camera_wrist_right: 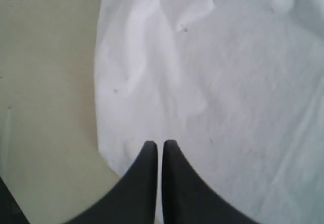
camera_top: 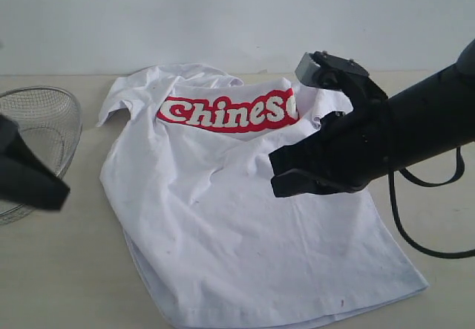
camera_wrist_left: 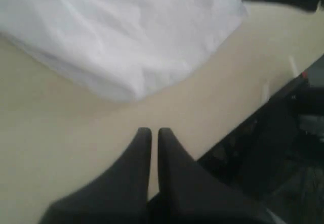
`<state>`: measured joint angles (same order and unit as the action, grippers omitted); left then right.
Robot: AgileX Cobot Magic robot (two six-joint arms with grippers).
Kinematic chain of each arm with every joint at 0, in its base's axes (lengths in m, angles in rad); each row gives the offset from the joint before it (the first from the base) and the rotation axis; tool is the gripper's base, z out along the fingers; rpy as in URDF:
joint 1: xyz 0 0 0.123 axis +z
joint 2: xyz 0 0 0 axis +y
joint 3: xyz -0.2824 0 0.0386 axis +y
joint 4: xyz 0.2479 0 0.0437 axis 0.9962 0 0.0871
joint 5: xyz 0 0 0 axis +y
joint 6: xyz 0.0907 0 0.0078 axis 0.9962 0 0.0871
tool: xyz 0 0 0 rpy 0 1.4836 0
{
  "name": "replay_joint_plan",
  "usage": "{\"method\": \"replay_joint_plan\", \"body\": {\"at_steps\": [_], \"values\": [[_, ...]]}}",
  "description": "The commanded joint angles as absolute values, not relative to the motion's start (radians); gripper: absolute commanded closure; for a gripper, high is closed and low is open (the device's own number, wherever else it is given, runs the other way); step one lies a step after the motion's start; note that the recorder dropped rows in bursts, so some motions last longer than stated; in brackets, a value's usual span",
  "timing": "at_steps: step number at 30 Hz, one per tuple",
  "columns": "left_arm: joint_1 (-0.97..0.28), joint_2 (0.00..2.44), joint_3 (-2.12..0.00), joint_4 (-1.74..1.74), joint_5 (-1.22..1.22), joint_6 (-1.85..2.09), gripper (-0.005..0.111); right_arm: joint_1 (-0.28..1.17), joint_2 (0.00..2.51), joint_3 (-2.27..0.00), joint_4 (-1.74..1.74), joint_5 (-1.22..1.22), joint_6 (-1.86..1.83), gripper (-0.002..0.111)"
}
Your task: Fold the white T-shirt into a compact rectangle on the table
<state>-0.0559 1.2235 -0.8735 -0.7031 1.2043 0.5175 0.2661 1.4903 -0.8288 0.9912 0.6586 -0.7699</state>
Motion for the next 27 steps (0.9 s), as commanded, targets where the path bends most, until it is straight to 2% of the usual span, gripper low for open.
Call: {"method": "replay_joint_plan", "body": {"at_steps": [1, 5, 11, 19, 27], "values": [[-0.140, 1.254, -0.714, -0.680, 1.002, 0.460, 0.102, 0.267, 1.489, -0.840, 0.964, 0.632, -0.768, 0.108], [-0.155, 1.346, -0.635, -0.698, 0.851, 0.456, 0.102, 0.267, 1.489, -0.840, 0.955, 0.639, -0.765, 0.108], [-0.155, 1.530, -0.643, -0.841, 0.780, 0.561, 0.102, 0.267, 1.489, -0.840, 0.955, 0.657, -0.765, 0.108], [-0.155, 1.767, -0.750, -0.952, 0.781, 0.647, 0.102, 0.267, 1.489, -0.840, 0.955, 0.664, -0.761, 0.108], [-0.155, 1.806, -0.782, -0.828, 0.827, 0.597, 0.102, 0.267, 1.489, -0.840, 0.952, 0.659, -0.761, 0.108]]}}
